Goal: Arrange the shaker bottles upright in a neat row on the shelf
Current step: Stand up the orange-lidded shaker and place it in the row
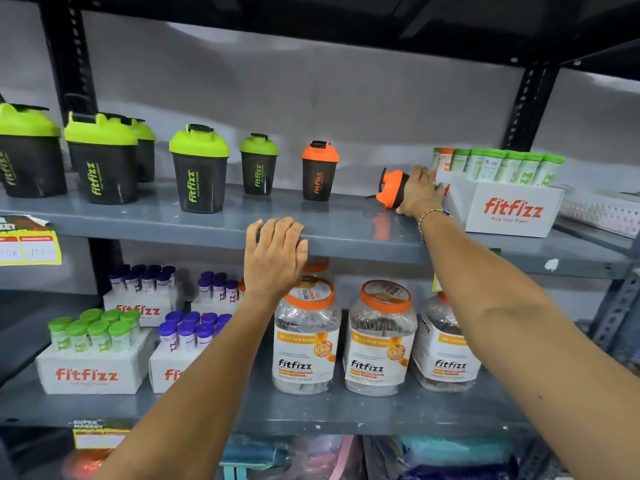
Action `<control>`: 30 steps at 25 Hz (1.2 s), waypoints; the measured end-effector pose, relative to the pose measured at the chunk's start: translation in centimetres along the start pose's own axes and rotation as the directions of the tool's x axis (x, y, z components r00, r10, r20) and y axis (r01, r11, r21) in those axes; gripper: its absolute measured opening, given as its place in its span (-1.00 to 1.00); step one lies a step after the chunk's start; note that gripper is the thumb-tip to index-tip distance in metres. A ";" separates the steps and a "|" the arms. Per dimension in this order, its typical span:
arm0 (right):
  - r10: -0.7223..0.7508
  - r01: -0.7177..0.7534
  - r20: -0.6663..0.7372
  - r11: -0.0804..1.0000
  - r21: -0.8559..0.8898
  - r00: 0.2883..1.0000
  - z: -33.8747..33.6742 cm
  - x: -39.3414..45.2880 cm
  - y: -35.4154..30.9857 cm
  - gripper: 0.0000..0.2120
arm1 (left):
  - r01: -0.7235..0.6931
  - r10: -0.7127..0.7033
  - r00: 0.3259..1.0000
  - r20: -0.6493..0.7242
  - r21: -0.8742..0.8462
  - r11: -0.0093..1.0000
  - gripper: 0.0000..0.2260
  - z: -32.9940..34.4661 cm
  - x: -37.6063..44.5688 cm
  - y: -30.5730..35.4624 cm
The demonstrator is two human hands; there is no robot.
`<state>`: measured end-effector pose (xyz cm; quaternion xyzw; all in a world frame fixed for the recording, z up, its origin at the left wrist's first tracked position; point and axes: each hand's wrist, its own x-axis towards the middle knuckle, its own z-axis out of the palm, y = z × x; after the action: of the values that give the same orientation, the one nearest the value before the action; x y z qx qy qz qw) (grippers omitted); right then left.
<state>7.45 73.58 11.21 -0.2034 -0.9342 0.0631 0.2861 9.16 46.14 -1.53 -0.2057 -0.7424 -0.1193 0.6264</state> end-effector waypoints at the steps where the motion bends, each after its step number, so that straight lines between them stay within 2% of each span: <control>1: 0.016 -0.016 -0.005 1.000 -0.006 1.000 0.1 0.2 0.1 -0.12 | -0.002 0.002 1.000 -0.010 -0.001 1.000 -0.67 0.0 0.0 0.1; 5: 0.023 -0.022 -0.072 1.000 0.010 0.997 0.1 0.6 0.0 -0.28 | 0.004 -0.004 1.000 -0.006 -0.001 1.000 -0.70 -0.2 0.0 0.1; 9: 0.016 -0.022 -0.065 0.995 -0.093 0.998 -0.1 0.5 0.0 -0.28 | 0.010 -0.009 0.999 0.031 -0.005 1.000 -0.69 -0.3 0.0 0.1; 14: -0.059 0.056 -0.057 0.997 -0.046 0.997 -0.1 -0.2 -0.4 -0.29 | 0.007 -0.007 0.996 0.086 -0.002 1.000 -0.70 -0.5 0.2 0.1; 16: -0.083 0.084 -0.051 0.997 0.001 0.995 -0.4 -0.9 -1.3 -0.28 | 0.011 -0.011 0.993 0.114 0.003 1.000 -0.69 -0.8 0.2 0.2; 18: -0.094 0.099 -0.037 0.980 0.172 0.995 -1.1 -2.1 -2.7 -0.27 | 0.011 -0.011 0.987 0.162 0.006 1.000 -0.68 -1.5 0.4 0.1; 20: -0.110 0.106 -0.016 0.905 0.412 0.994 -1.6 -2.9 -4.2 -0.28 | -0.003 0.003 0.975 0.221 0.002 1.000 -0.67 -2.0 0.6 0.2; 24: -0.123 0.002 0.100 0.637 0.771 0.987 -2.3 -5.6 -7.9 -0.45 | -0.128 0.137 0.938 0.319 -0.051 0.990 -0.67 -3.7 1.3 -1.8; 27: -0.111 -0.064 0.138 0.499 0.864 0.984 -1.7 -7.7 -10.8 -0.55 | -0.080 0.092 0.918 0.385 -0.045 0.996 -0.66 -5.4 1.5 -5.4; 30: -0.122 -0.096 0.164 0.431 0.897 0.979 -0.7 -9.0 -13.5 -0.49 | -0.094 0.096 0.913 0.396 -0.023 0.995 -0.62 -6.6 1.2 -8.4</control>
<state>9.98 57.53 10.31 -0.0048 -0.7817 0.5697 0.2538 10.97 35.96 1.51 -0.2624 -0.8427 -0.0458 0.4679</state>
